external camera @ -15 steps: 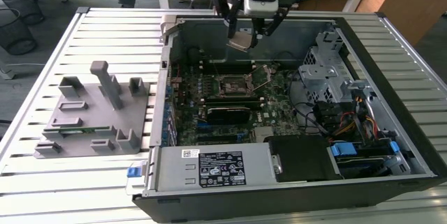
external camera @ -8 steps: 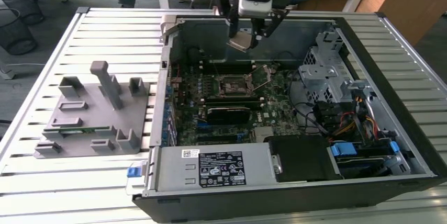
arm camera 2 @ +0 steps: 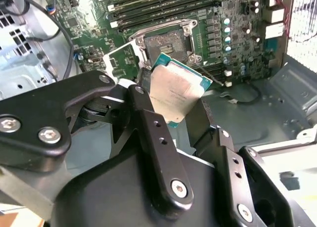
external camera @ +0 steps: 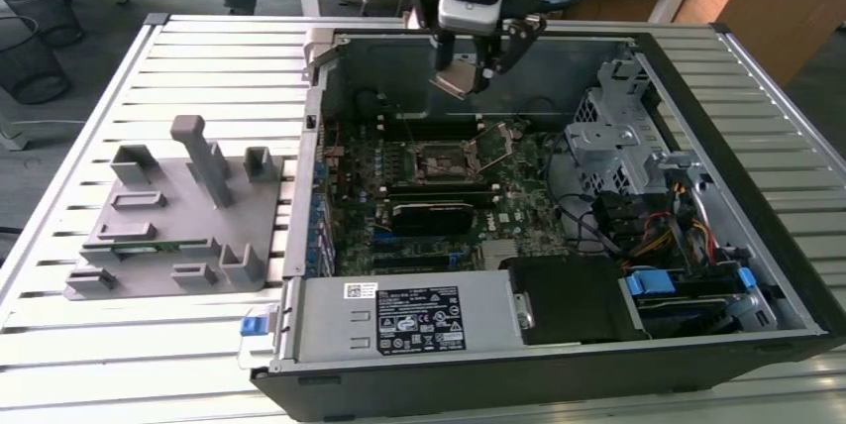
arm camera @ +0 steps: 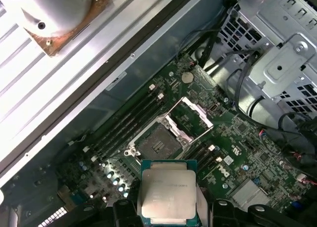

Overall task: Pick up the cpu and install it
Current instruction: 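Place the cpu into insertion slot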

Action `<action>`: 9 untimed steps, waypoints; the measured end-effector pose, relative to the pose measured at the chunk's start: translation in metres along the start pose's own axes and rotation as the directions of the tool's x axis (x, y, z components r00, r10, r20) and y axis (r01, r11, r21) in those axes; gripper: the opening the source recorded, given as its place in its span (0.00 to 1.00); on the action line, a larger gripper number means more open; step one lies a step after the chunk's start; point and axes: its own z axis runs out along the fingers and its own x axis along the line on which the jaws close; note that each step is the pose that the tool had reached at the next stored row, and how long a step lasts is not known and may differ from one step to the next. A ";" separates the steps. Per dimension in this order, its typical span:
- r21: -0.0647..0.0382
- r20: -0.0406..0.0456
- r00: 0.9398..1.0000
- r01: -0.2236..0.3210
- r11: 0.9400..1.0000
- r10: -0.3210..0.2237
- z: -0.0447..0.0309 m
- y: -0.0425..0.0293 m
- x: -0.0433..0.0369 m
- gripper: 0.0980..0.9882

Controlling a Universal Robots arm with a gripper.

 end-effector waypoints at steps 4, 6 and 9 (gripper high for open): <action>-0.003 0.004 0.999 -0.052 0.999 0.052 0.0006 0.0003 0.0004 0.48; -0.004 0.005 0.997 -0.078 0.997 0.078 0.0010 0.0005 0.0005 0.48; -0.007 0.008 0.993 -0.118 0.993 0.118 0.0014 0.0007 0.0007 0.48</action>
